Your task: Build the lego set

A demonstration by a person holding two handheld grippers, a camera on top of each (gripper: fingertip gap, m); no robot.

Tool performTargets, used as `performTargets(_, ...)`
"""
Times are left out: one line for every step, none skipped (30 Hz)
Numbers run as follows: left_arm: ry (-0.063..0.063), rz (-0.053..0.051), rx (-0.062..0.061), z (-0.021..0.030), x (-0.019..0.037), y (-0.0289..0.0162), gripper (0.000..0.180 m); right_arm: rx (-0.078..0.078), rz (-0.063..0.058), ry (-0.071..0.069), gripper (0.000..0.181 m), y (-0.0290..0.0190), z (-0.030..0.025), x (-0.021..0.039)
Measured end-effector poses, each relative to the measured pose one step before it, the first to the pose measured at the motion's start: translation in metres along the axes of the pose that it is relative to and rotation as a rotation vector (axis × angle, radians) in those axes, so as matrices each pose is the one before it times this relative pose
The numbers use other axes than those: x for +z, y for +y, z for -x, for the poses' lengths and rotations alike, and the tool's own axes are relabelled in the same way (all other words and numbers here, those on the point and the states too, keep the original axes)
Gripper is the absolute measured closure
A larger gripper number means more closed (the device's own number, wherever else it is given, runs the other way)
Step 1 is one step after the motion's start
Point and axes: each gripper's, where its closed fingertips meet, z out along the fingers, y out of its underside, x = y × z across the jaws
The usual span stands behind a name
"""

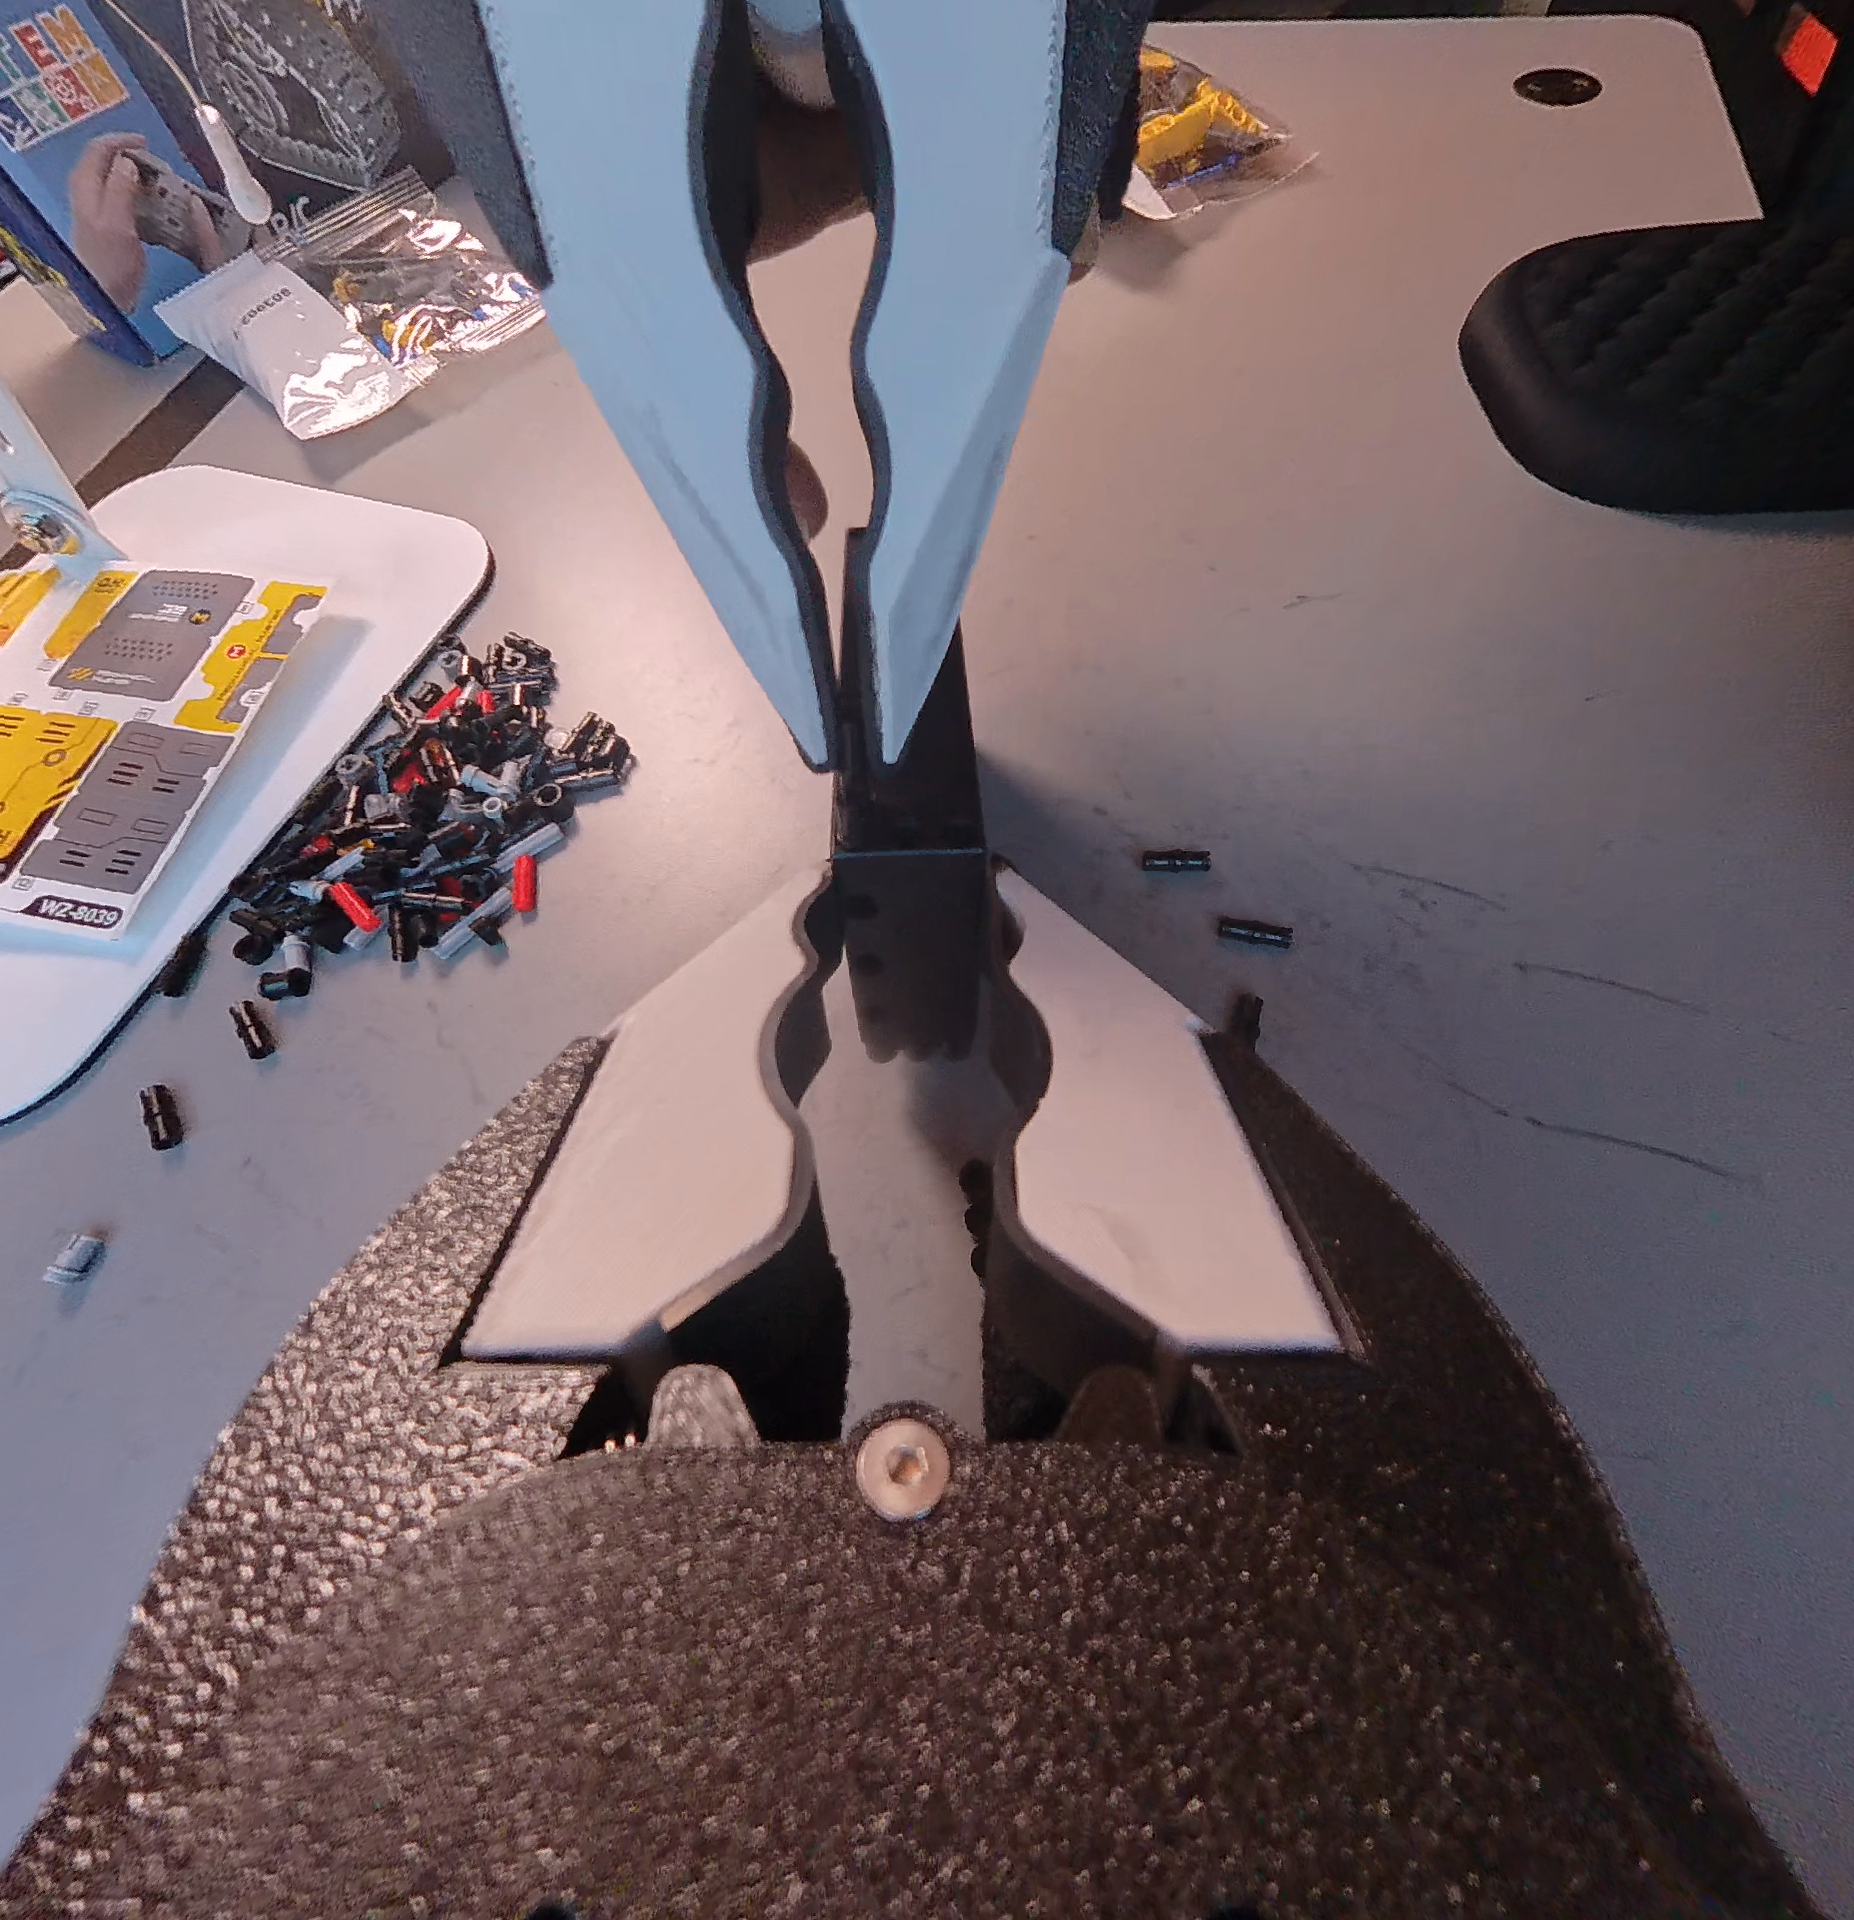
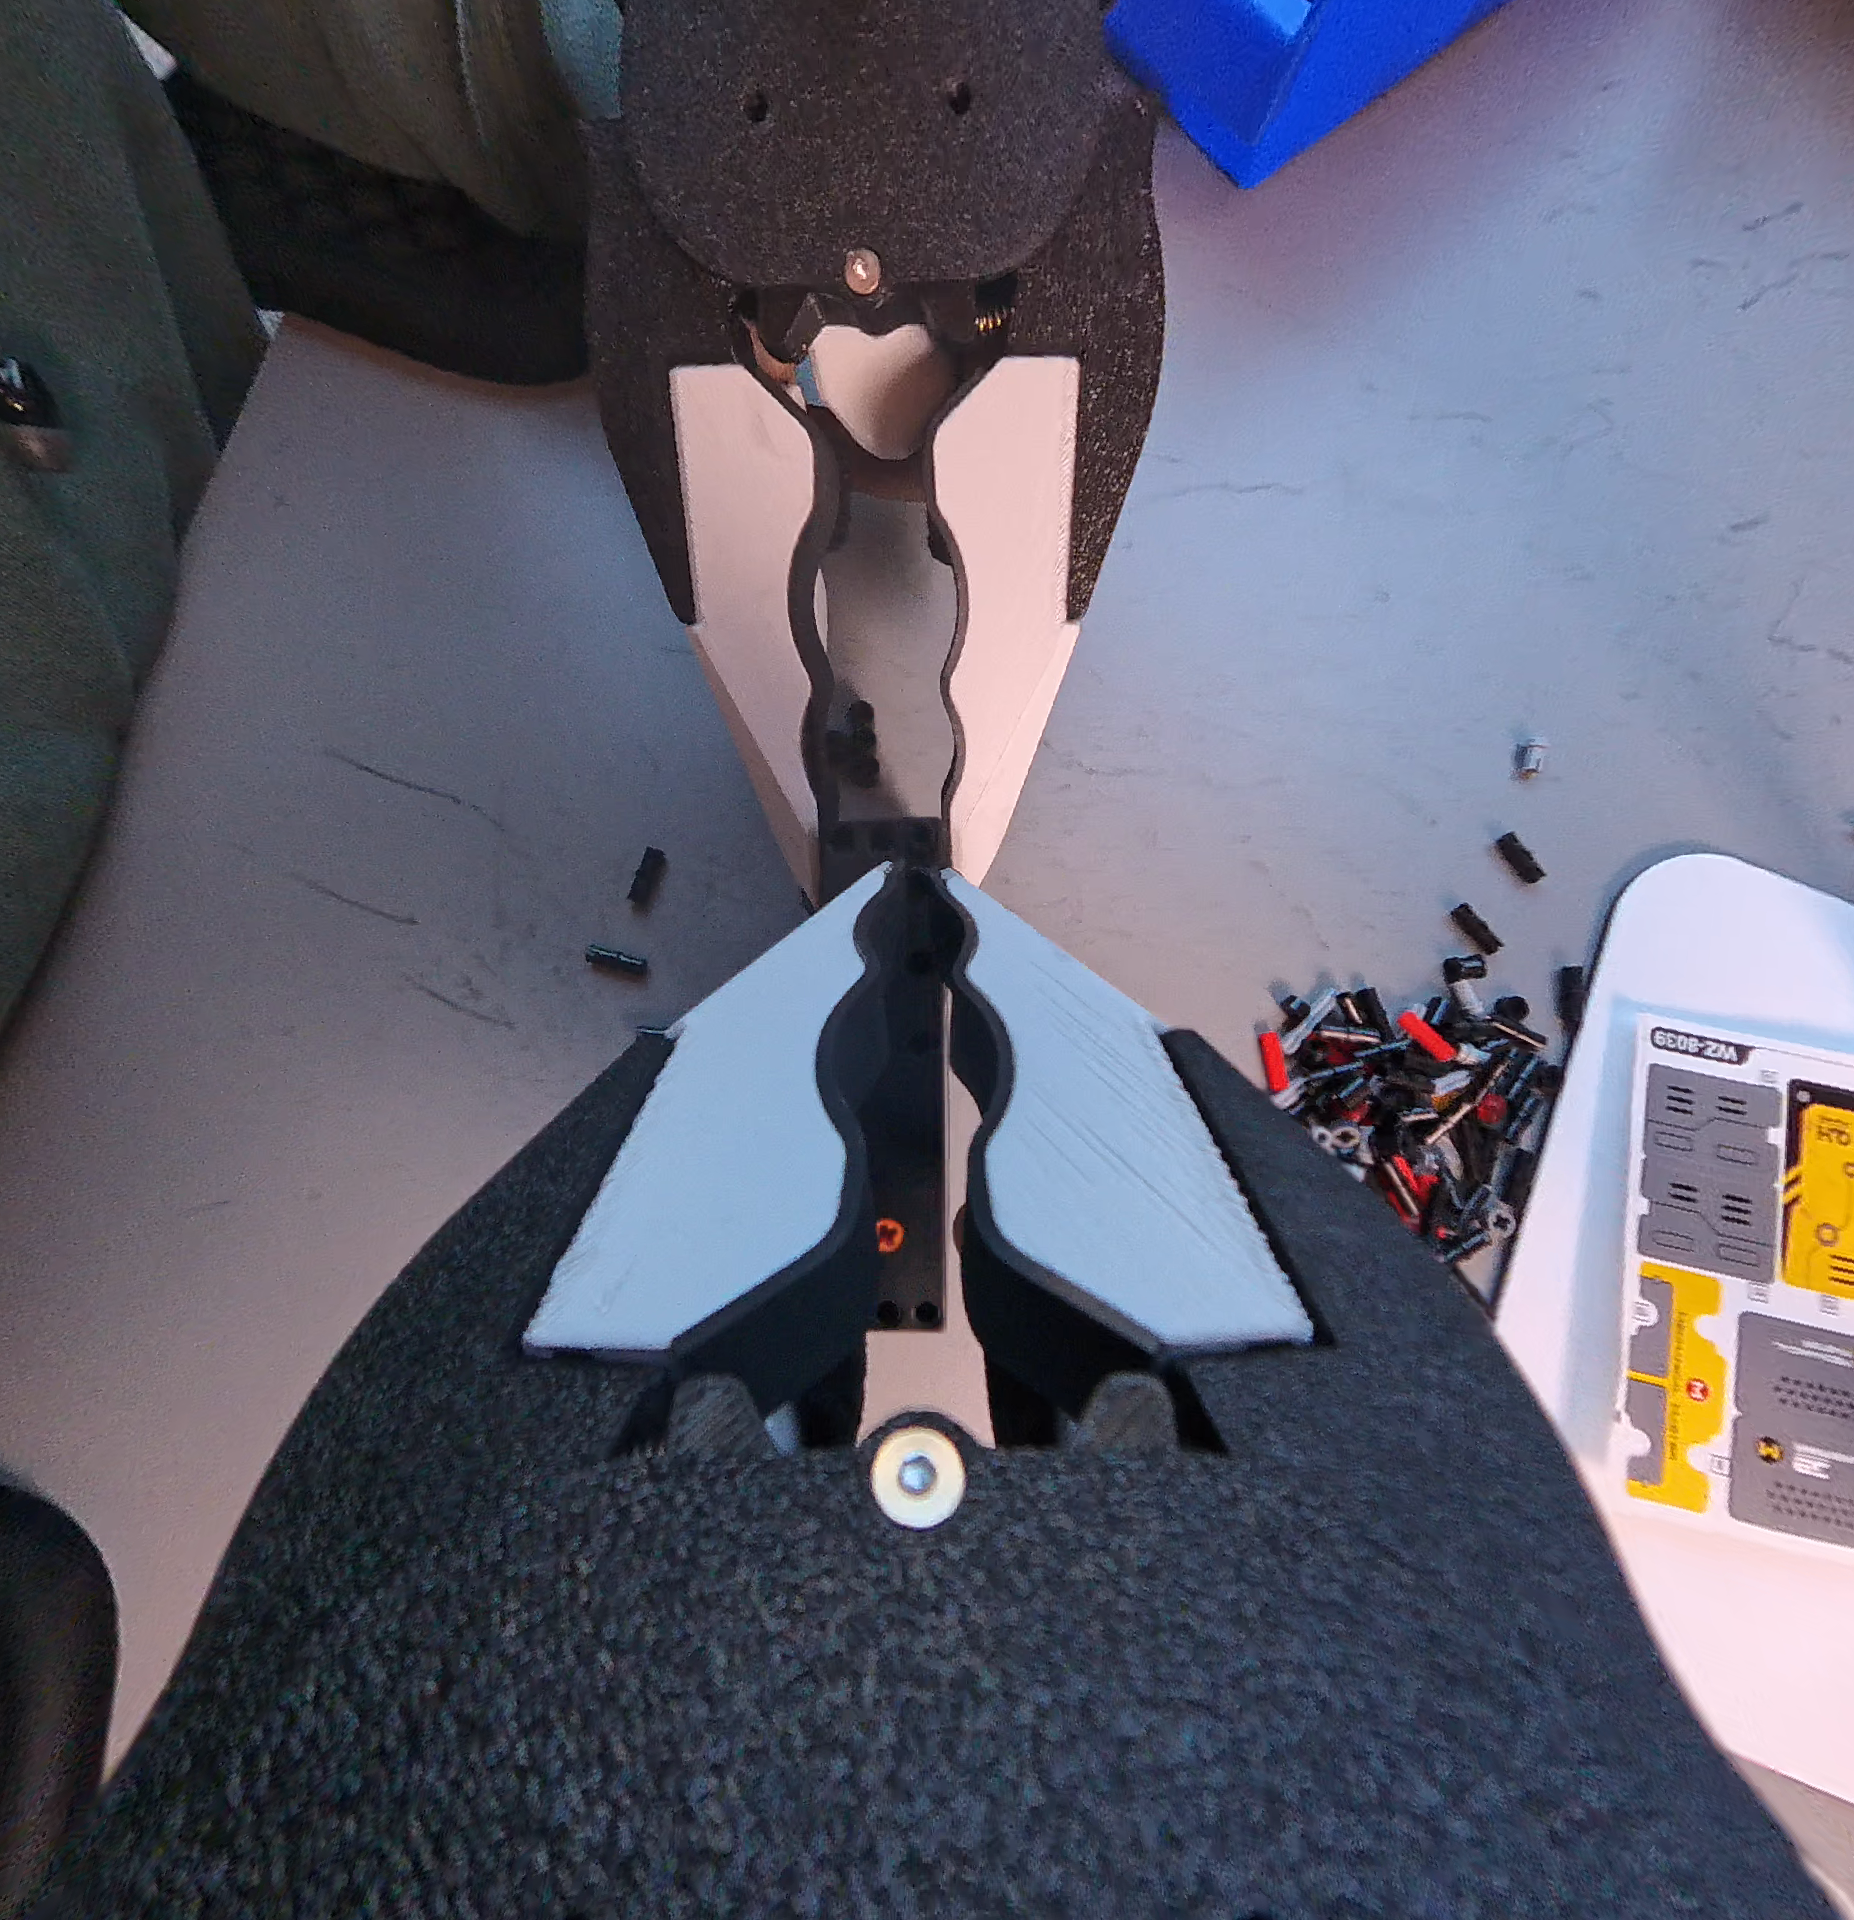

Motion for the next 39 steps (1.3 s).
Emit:
performTargets(0.0018, -0.0012, -0.0081, 0.00037, -0.00009, 0.00003, 0.155, -0.0041, 0.0091, 0.0097, 0.179, 0.00131, -0.00085, -0.00005)
performTargets(0.0023, -0.0004, -0.0009, -0.00003, -0.00015, 0.00008, 0.155, -0.0115, 0.0140, 0.0103, 0.178, 0.00017, -0.00015, 0.00000)
performTargets(0.0005, 0.0014, 0.0012, 0.00001, -0.00015, 0.00011, 0.155, -0.0130, 0.0181, 0.0063, 0.179, -0.00013, 0.00005, 0.00010)
performTargets(0.0011, 0.0002, -0.0027, 0.00022, -0.00018, 0.00005, 0.155, -0.0122, 0.0162, 0.0061, 0.179, -0.00028, -0.00065, 0.00024)
performTargets(0.0012, -0.0008, -0.0016, -0.00001, -0.00019, 0.00005, 0.155, -0.0056, 0.0136, 0.0002, 0.179, -0.00045, -0.00016, 0.00029)
performTargets(-0.0002, -0.0004, 0.0049, -0.00059, 0.00023, -0.00059, 0.155, -0.0052, 0.0171, -0.0043, 0.180, -0.00013, 0.00027, 0.00014)
performTargets(-0.0015, 0.0064, 0.0130, -0.00135, 0.00077, -0.00025, 0.155, -0.0097, 0.0324, -0.0087, 0.179, 0.00156, 0.00165, 0.00236)
performTargets(-0.0017, 0.0039, 0.0062, -0.00077, 0.00020, 0.00001, 0.155, -0.0261, 0.0321, -0.0071, 0.179, 0.00075, 0.00151, 0.00125)
performTargets(0.0008, -0.0032, -0.0074, 0.00027, -0.00007, -0.00018, 0.155, -0.0220, 0.0300, -0.0035, 0.179, -0.00024, -0.00022, -0.00024)
performTargets(0.0019, -0.0025, -0.0072, 0.00032, -0.00008, 0.00013, 0.155, -0.0217, 0.0280, -0.0050, 0.179, 0.00037, -0.00046, 0.00008)
performTargets(0.0003, 0.0002, 0.0004, 0.00010, -0.00021, 0.00028, 0.155, -0.0083, 0.0206, -0.0101, 0.179, -0.00020, -0.00015, 0.00039)
performTargets(-0.0006, 0.0011, 0.0055, -0.00004, -0.00021, 0.00030, 0.155, 0.0016, 0.0167, -0.0122, 0.179, -0.00023, 0.00004, 0.00051)
performTargets(-0.0004, 0.0006, 0.0052, -0.00016, -0.00024, 0.00027, 0.155, 0.0124, 0.0129, -0.0150, 0.179, -0.00034, 0.00046, 0.00033)
performTargets(-0.0001, 0.0008, 0.0024, 0.00004, -0.00018, 0.00017, 0.155, 0.0163, 0.0080, -0.0113, 0.179, -0.00029, 0.00018, 0.00025)
performTargets(0.0009, -0.0005, -0.0008, 0.00022, -0.00027, 0.00027, 0.155, 0.0151, -0.0018, -0.0035, 0.179, -0.00061, -0.00021, 0.00026)
performTargets(0.0038, -0.0028, -0.0049, 0.00015, -0.00012, 0.00012, 0.155, 0.0113, -0.0080, 0.0051, 0.179, -0.00049, -0.00036, 0.00028)
performTargets(0.0048, -0.0035, -0.0066, 0.00005, -0.00011, -0.00030, 0.155, -0.0006, -0.0116, 0.0107, 0.178, 0.00000, -0.00025, -0.00014)
performTargets(0.0016, -0.0026, -0.0026, 0.00017, -0.00004, -0.00042, 0.155, -0.0003, -0.0183, 0.0142, 0.179, 0.00005, -0.00042, -0.00068)
performTargets(-0.0001, -0.0005, 0.0021, -0.00012, 0.00003, -0.00009, 0.155, 0.0123, -0.0186, 0.0111, 0.176, 0.00038, -0.00025, -0.00074)
performTargets(-0.0001, 0.0004, 0.0009, -0.00013, 0.00003, 0.00001, 0.155, 0.0157, -0.0077, 0.0005, 0.170, 0.00195, 0.00061, -0.00119)
performTargets(-0.0007, 0.0006, -0.0001, 0.00002, 0.00002, 0.00004, 0.155, 0.0149, -0.0132, 0.0043, 0.168, 0.00100, -0.00024, -0.00233)
performTargets(-0.0009, 0.0017, 0.0018, -0.00008, 0.00009, -0.00014, 0.155, 0.0115, -0.0199, 0.0021, 0.169, -0.00093, 0.00018, -0.00279)
performTargets(-0.0009, 0.0017, 0.0024, -0.00017, 0.00014, -0.00007, 0.155, 0.0087, -0.0205, 0.0040, 0.171, -0.00225, 0.00029, -0.00236)
performTargets(-0.0006, 0.0004, 0.0013, -0.00009, 0.00022, -0.00011, 0.155, 0.0040, -0.0176, 0.0060, 0.174, -0.00281, 0.00024, -0.00158)
performTargets(-0.0006, 0.0000, 0.0006, -0.00014, 0.00024, -0.00017, 0.155, -0.0008, -0.0104, -0.0001, 0.177, -0.00234, 0.00137, -0.00047)
performTargets(-0.0008, 0.0001, 0.0006, -0.00011, 0.00023, -0.00015, 0.155, -0.0061, 0.0073, 0.0046, 0.179, 0.00017, 0.00044, 0.00091)
performTargets(-0.0016, 0.0010, 0.0002, 0.00003, 0.00011, 0.00001, 0.155, -0.0141, 0.0207, 0.0066, 0.181, 0.00255, -0.00001, 0.00205)
performTargets(-0.0012, 0.0008, -0.0015, 0.00026, -0.00006, 0.00025, 0.155, -0.0087, 0.0014, 0.0084, 0.181, -0.00056, -0.00072, 0.00074)
performTargets(-0.0008, 0.0000, -0.0011, 0.00011, 0.00006, -0.00003, 0.155, 0.0003, 0.0145, -0.0003, 0.181, 0.00041, -0.00025, 0.00012)
performTargets(-0.0019, 0.0011, 0.0044, -0.00019, 0.00005, -0.00010, 0.155, -0.0085, 0.0174, 0.0025, 0.181, 0.00033, 0.00020, 0.00013)
performTargets(-0.0029, 0.0042, 0.0079, -0.00044, 0.00023, 0.00026, 0.155, -0.0150, 0.0193, 0.0012, 0.181, 0.00046, 0.00078, 0.00039)
performTargets(-0.0036, 0.0019, 0.0091, -0.00045, 0.00022, -0.00023, 0.155, -0.0116, 0.0178, -0.0002, 0.181, 0.00030, 0.00086, 0.00077)
performTargets(-0.0028, 0.0018, 0.0065, -0.00025, 0.00000, -0.00018, 0.155, -0.0086, 0.0144, -0.0022, 0.181, 0.00032, 0.00067, -0.00002)
performTargets(0.0000, 0.0017, 0.0001, 0.00002, 0.00000, 0.00016, 0.155, -0.0069, 0.0091, 0.0017, 0.181, 0.00003, 0.00012, -0.00001)
performTargets(0.0035, -0.0026, -0.0071, 0.00033, -0.00005, 0.00005, 0.155, -0.0090, 0.0025, 0.0103, 0.181, -0.00011, -0.00053, 0.00007)
performTargets(0.0065, -0.0046, -0.0128, 0.00055, -0.00008, -0.00003, 0.155, 0.0001, -0.0022, 0.0157, 0.181, 0.00000, -0.00094, 0.00015)
performTargets(0.0045, -0.0056, -0.0111, 0.00074, -0.00021, -0.00012, 0.155, 0.0045, -0.0089, 0.0234, 0.181, -0.00018, -0.00146, 0.00005)
performTargets(-0.0002, -0.0063, -0.0025, 0.00038, -0.00024, -0.00032, 0.154, 0.0023, -0.0151, 0.0255, 0.181, -0.00018, -0.00101, -0.00041)
performTargets(-0.0021, -0.0038, 0.0037, 0.00009, 0.00000, -0.00018, 0.155, 0.0086, -0.0186, 0.0137, 0.181, -0.00001, 0.00100, -0.00150)
